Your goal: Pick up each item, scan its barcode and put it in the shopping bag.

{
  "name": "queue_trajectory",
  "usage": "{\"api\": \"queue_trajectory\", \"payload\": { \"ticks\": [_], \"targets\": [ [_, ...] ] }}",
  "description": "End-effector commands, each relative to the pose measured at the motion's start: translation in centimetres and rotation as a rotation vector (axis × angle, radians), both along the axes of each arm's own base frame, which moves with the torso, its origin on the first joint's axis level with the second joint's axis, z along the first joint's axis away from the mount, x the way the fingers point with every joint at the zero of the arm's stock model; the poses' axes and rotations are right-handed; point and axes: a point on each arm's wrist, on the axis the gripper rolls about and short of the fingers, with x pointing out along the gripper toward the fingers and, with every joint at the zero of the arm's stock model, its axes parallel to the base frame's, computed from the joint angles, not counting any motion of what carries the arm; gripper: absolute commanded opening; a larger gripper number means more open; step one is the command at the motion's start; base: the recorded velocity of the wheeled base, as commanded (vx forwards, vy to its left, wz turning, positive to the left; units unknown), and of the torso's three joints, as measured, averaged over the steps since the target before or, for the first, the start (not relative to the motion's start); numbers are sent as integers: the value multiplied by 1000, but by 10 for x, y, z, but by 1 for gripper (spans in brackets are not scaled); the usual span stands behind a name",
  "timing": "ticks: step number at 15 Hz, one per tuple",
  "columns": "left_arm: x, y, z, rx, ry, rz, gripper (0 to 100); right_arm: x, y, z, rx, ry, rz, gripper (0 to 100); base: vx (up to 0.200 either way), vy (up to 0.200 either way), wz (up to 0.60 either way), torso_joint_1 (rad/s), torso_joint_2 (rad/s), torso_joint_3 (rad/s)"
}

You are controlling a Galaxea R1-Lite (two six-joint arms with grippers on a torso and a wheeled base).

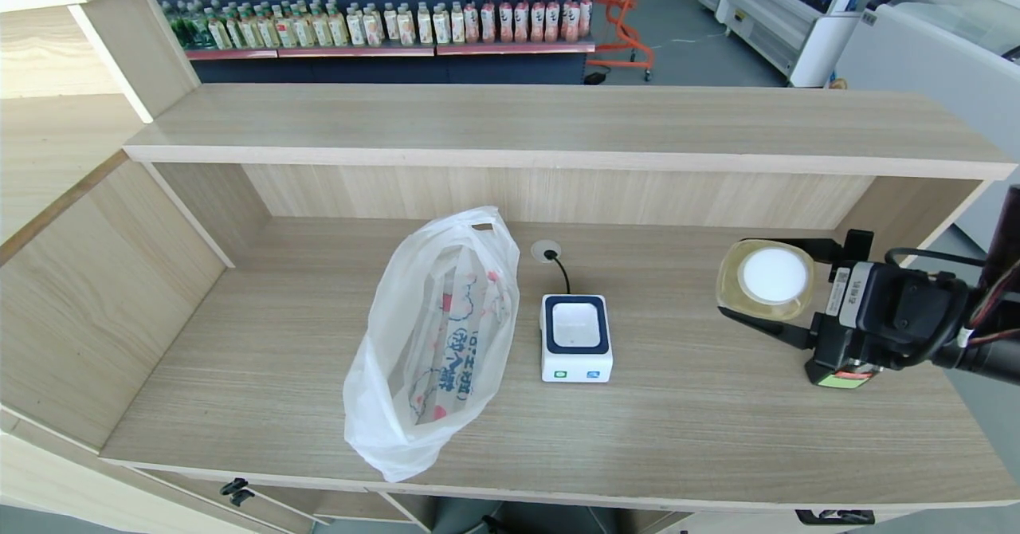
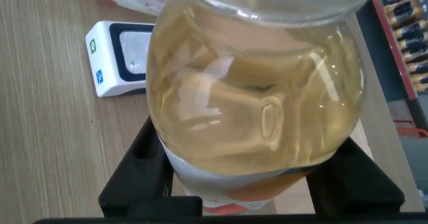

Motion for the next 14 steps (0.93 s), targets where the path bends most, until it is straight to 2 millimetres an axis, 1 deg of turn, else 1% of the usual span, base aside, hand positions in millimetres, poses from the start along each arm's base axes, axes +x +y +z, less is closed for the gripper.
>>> {"api": "queue_trajectory", "payload": {
  "ticks": [1,5,7,10,13,14],
  "targets": [
    [0,0,0,0,0,0,100,4,4,-2,1,11,16,0,0,200,0,7,-2,2],
    [0,0,0,1,0,0,100,14,9,-11,14,62,63,0,0,200,0,7,1,1],
    [0,0,0,1,0,1,100,24,10,-24,15,115,92,0,0,0,0,0,0,0],
    [0,0,0,1,0,0,100,43,11,-34,15,148,101,0,0,0,0,0,0,0],
    [0,0,0,1,0,1,100,56,18,-49,17,198,161,0,0,0,0,0,0,0],
    [0,0,0,1,0,1,100,58,21,-50,16,198,177,0,0,0,0,0,0,0]
  ]
}}
